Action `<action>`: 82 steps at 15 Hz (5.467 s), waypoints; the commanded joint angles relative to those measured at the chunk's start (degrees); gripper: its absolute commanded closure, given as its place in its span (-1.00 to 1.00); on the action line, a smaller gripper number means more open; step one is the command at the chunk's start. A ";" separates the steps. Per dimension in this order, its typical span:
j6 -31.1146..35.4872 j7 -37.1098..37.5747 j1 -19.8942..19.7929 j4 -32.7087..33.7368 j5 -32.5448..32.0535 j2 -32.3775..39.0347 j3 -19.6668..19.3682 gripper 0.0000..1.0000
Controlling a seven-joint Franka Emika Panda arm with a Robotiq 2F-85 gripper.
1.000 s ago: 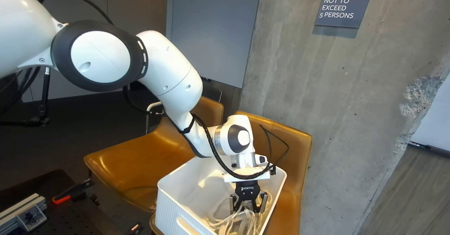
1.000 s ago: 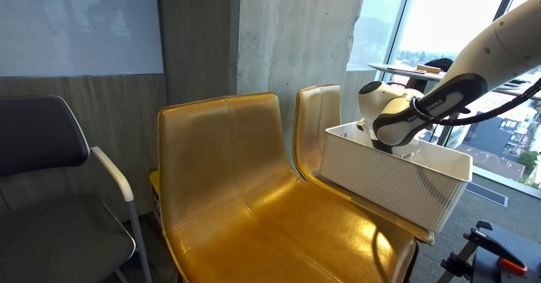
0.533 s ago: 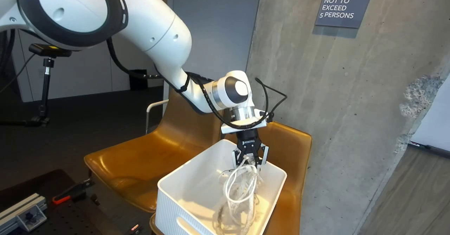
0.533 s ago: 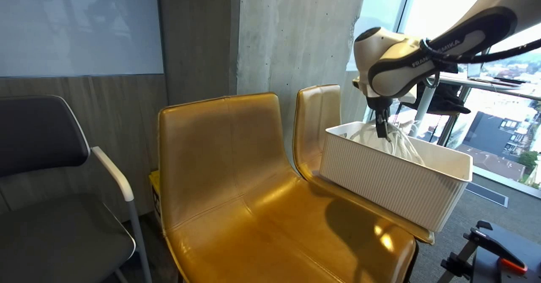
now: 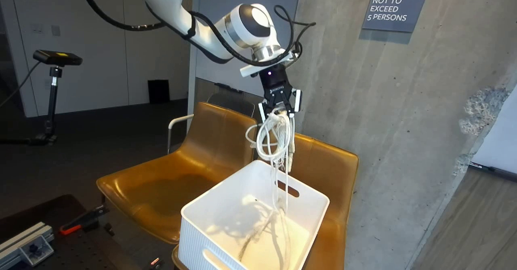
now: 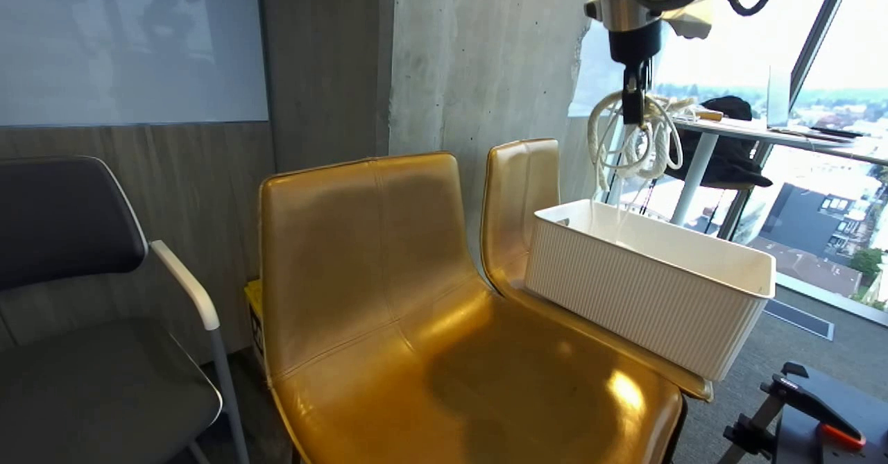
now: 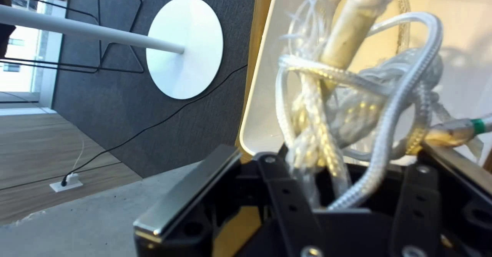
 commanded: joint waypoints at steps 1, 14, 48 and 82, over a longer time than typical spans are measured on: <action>-6.31 1.02 3.15 5.11 -3.34 -3.66 3.16 1.00; -26.05 -1.08 23.20 39.50 -6.61 6.41 10.28 1.00; 5.78 1.88 5.22 -17.19 16.30 -13.60 14.51 -0.64; 16.73 61.37 15.95 -25.01 -20.24 -9.10 12.88 -1.00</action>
